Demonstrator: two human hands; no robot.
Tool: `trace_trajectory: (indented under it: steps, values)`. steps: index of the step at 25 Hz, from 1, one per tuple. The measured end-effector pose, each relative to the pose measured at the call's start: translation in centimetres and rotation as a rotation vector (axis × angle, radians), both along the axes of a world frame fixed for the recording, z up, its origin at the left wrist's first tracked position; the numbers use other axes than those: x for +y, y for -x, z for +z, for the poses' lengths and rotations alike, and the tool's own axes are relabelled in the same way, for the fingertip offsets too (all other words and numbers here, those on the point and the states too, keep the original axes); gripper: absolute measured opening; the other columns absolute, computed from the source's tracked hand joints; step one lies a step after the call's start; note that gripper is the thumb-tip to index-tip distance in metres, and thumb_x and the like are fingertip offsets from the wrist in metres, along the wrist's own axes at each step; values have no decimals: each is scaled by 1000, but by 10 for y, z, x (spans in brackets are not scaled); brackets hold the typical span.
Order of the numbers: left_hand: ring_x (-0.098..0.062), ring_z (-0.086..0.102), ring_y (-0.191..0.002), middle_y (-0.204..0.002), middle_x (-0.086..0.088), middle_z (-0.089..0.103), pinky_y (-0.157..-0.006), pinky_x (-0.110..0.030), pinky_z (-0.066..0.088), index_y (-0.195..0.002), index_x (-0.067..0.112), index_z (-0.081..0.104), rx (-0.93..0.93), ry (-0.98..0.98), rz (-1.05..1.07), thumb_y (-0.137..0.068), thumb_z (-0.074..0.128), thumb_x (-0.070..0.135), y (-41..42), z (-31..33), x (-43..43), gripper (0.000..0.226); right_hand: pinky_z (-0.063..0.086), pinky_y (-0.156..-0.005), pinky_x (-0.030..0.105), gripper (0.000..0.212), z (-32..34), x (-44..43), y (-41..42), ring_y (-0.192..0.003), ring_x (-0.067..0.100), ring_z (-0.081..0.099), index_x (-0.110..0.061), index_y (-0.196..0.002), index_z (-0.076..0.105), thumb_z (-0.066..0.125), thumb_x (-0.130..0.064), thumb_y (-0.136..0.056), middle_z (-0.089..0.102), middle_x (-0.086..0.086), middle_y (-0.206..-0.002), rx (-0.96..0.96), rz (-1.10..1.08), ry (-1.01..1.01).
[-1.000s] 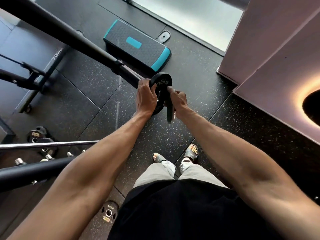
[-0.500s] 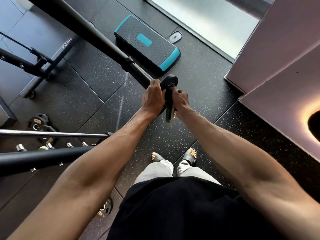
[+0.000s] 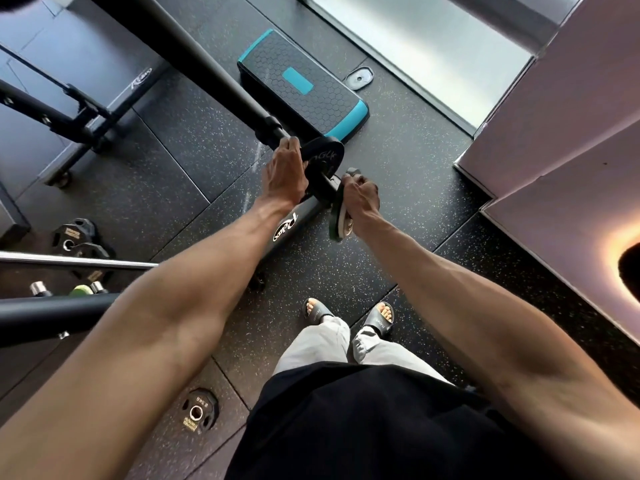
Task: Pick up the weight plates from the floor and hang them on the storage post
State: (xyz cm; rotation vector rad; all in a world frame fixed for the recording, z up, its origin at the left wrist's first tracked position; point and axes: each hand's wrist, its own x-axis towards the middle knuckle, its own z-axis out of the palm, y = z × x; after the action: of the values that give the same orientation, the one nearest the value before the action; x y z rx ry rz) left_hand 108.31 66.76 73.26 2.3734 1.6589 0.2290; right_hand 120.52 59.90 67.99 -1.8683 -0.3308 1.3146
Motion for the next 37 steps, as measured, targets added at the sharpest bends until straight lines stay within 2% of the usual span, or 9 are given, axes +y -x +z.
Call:
trace_trajectory:
  steps: [8, 13, 15, 17, 21, 24, 27, 32, 37]
  values:
    - [-26, 60, -114, -132, -15, 52, -93, -35, 55, -131, 4, 46, 93, -37, 140, -93, 65, 11, 16, 0, 50, 43, 47, -72, 32, 33, -8, 2, 5, -75, 17, 58, -10, -116, 62, 53, -36, -98, 58, -1, -78, -45, -27, 27]
    - [-32, 53, -119, -125, -17, 55, -99, -46, 48, -117, 10, 55, 42, -287, 40, -94, 53, 22, -4, -14, -12, 26, 53, -81, 37, 38, 5, -1, 10, -87, 26, 65, -7, -113, 64, 55, -39, -94, 68, 10, -96, -81, -26, 49]
    - [-28, 62, -100, -105, -16, 64, -86, -45, 53, -105, 4, 58, -193, -45, -80, -99, 49, 27, -17, -23, -47, 25, 56, -83, 39, 48, 7, -3, 9, -87, 28, 68, -4, -109, 66, 57, -47, -90, 71, 11, -96, -65, -68, 62]
    - [-26, 68, -86, -97, -15, 70, -76, -40, 56, -105, 3, 61, -362, 318, 16, -102, 47, 38, -25, -27, -64, 38, 59, -81, 42, 49, 5, -7, 8, -83, 27, 70, -5, -101, 69, 55, -50, -89, 73, 11, -91, -41, -117, 73]
    - [-23, 73, -85, -98, -12, 74, -80, -39, 60, -111, 7, 64, -331, 620, 7, -98, 49, 49, -17, -29, -54, 46, 62, -76, 46, 38, 3, -16, 7, -77, 26, 72, -11, -82, 72, 56, -45, -89, 73, 8, -81, 9, -181, 76]
    - [-20, 71, -82, -98, -11, 71, -68, -26, 58, -108, 7, 63, -219, 720, -104, -99, 55, 33, -12, -23, -41, 28, 62, -75, 48, 31, 2, -20, 6, -77, 29, 72, -15, -70, 67, 59, -39, -87, 71, 8, -77, -6, -155, 68]
    - [-11, 64, -75, -96, -8, 67, -59, -16, 49, -109, 3, 63, -188, 667, -91, -103, 47, 26, -11, -16, -40, 29, 54, -71, 39, 32, 13, -21, 3, -74, 26, 62, -12, -71, 61, 50, -30, -95, 63, 9, -78, -85, -79, 67]
    - [-33, 68, -94, -106, -23, 68, -85, -44, 58, -112, -8, 62, -157, 426, -75, -101, 49, 16, -13, -24, -54, 29, 50, -87, 42, 38, 26, -19, -7, -98, 33, 64, -1, -100, 66, 36, -24, -103, 68, 21, -107, -201, -89, 94]
    - [-31, 65, -95, -109, -25, 63, -83, -36, 58, -113, -10, 60, -188, 249, -138, -103, 48, 15, -15, -23, -52, 29, 49, -88, 39, 39, 27, -28, -18, -103, 32, 64, -7, -98, 64, 30, -25, -106, 68, 21, -115, -225, -51, 81]
